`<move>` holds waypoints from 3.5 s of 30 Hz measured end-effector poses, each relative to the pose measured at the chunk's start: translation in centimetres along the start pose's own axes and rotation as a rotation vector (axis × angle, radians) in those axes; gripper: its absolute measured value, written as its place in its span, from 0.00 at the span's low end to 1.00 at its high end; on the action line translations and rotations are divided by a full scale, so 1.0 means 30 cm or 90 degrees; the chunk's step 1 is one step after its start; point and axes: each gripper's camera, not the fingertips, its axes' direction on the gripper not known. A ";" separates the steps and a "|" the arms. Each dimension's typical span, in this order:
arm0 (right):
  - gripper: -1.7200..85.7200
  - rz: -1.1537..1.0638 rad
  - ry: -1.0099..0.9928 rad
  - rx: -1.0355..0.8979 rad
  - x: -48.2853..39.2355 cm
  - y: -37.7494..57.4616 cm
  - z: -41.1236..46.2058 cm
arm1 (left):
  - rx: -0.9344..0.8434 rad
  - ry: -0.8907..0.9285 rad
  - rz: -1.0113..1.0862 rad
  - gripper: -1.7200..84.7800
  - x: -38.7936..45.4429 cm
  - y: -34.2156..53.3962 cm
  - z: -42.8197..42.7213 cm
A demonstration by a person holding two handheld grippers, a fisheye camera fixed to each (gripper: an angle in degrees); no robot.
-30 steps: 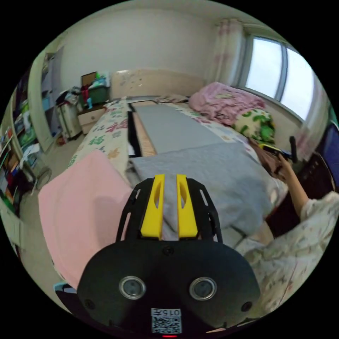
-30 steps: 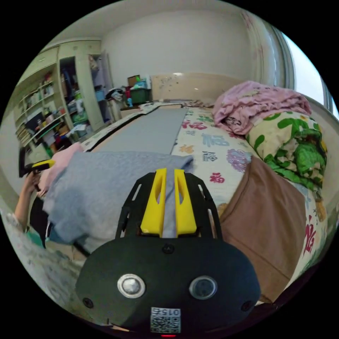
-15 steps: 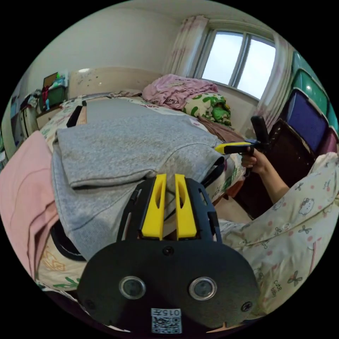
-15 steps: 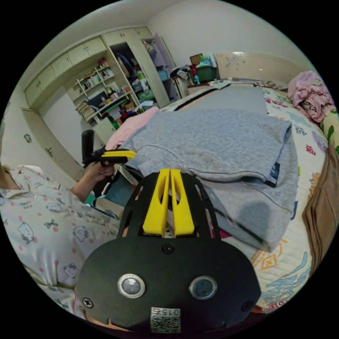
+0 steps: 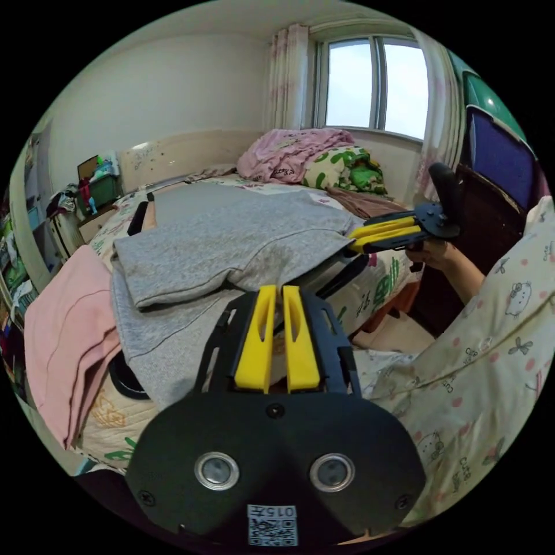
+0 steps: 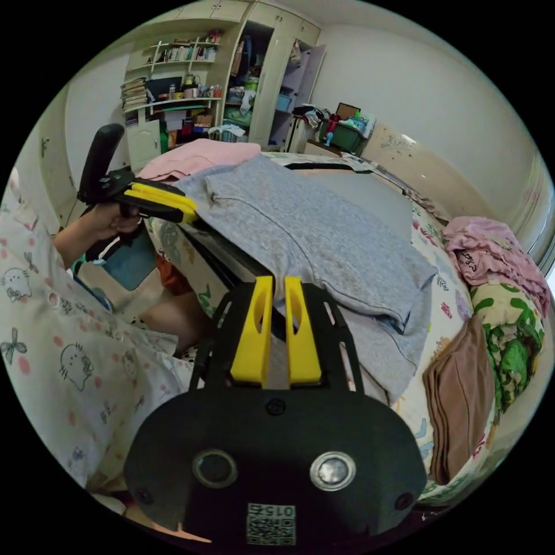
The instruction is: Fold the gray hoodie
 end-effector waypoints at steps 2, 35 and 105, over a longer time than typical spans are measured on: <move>0.05 0.002 -0.021 -0.014 0.027 0.016 0.002 | -0.014 -0.016 0.014 0.03 0.000 -0.025 -0.023; 0.09 0.566 0.065 0.116 0.763 0.349 -0.146 | -0.210 0.145 0.131 0.14 -0.170 -2.002 1.203; 0.18 0.286 -0.264 0.224 1.064 0.085 0.416 | -0.111 0.213 -0.294 0.19 -1.077 -0.311 1.206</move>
